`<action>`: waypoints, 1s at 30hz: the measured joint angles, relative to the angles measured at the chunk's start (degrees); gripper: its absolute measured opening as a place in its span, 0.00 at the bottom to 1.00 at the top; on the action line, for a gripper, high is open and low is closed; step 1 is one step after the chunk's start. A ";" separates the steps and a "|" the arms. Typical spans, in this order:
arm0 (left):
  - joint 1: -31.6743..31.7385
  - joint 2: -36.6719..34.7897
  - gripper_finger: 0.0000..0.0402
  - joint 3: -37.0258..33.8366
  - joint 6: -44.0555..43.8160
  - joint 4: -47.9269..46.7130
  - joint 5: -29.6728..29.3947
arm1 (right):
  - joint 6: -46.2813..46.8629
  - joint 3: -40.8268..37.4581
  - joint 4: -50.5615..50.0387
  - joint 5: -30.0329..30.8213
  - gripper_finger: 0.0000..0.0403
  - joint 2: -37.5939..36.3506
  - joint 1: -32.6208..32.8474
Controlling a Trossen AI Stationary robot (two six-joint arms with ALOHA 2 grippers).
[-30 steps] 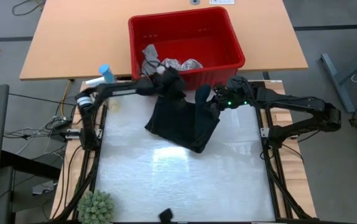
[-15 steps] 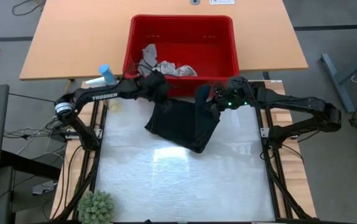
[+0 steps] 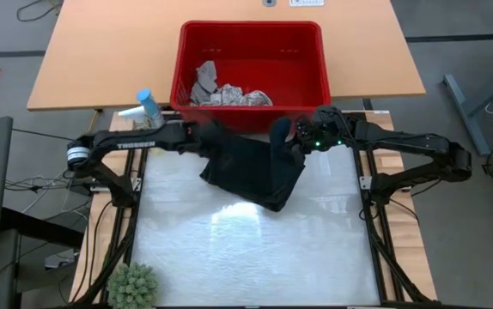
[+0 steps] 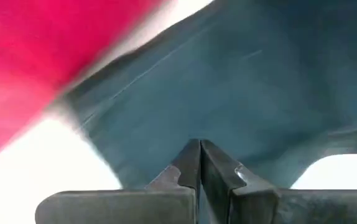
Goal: Fold Laundry from Bin
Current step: Fold the blue jeans
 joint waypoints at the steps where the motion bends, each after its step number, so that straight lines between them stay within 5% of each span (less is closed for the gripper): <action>1: -0.83 -0.11 0.00 -0.75 -2.28 -2.43 -3.14 | -0.05 0.00 0.04 0.00 0.09 0.00 0.00; 10: -5.73 -0.19 0.00 -14.06 -21.83 -3.33 -10.28 | -0.21 0.00 0.18 -0.02 0.09 0.00 0.30; 20: -7.62 1.99 0.00 -24.46 -25.24 18.79 -2.08 | 0.40 0.00 0.16 -0.01 0.09 -0.02 1.35; 30: -9.74 9.16 0.00 -24.91 -28.01 39.86 7.01 | 0.51 0.00 -0.59 -0.04 0.09 -0.02 1.95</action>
